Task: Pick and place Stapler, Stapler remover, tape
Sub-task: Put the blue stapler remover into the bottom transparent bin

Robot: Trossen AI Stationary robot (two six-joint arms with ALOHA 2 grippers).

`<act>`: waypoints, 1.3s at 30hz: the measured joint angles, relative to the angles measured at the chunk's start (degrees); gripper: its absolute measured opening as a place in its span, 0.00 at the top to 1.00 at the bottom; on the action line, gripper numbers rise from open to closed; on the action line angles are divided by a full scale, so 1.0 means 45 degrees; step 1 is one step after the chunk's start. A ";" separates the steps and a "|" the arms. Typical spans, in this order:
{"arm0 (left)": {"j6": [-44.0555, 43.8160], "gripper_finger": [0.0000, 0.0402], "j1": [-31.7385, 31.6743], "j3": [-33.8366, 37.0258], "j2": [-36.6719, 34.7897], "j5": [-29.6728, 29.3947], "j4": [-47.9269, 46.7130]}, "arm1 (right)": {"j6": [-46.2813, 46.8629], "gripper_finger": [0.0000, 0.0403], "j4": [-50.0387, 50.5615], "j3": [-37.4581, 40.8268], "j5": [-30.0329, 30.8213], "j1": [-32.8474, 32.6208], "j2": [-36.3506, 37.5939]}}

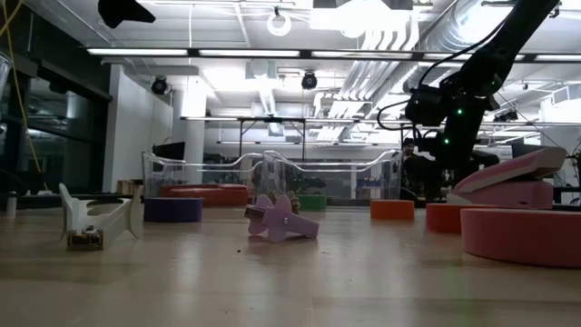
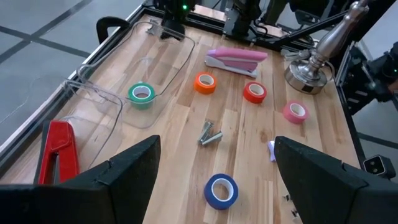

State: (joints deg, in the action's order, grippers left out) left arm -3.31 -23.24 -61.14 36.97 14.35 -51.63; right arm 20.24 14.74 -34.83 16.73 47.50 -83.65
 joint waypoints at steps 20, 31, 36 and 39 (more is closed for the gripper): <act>-0.0305 0.23 0.0005 0.0000 0.0006 -0.0515 0.1169 | 0.0864 0.28 0.0760 -0.0666 -0.2772 0.0265 -0.0030; -0.0665 0.23 0.0000 0.0000 0.0006 -0.1092 0.1169 | 0.3211 0.28 0.1370 -0.2200 0.0135 0.0921 0.0184; -0.0661 0.23 0.0005 0.0000 0.0006 -0.1245 0.1169 | 0.6076 0.28 0.1390 -0.1829 0.1429 0.0958 0.0184; -0.0665 0.23 0.0005 0.0000 0.0006 -0.1413 0.1169 | 0.7314 0.28 0.1136 -0.1451 0.2192 0.0952 0.0170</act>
State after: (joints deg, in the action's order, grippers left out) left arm -6.31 -23.22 -61.14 36.99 7.99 -46.37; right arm 53.16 19.85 -41.36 26.59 51.79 -82.89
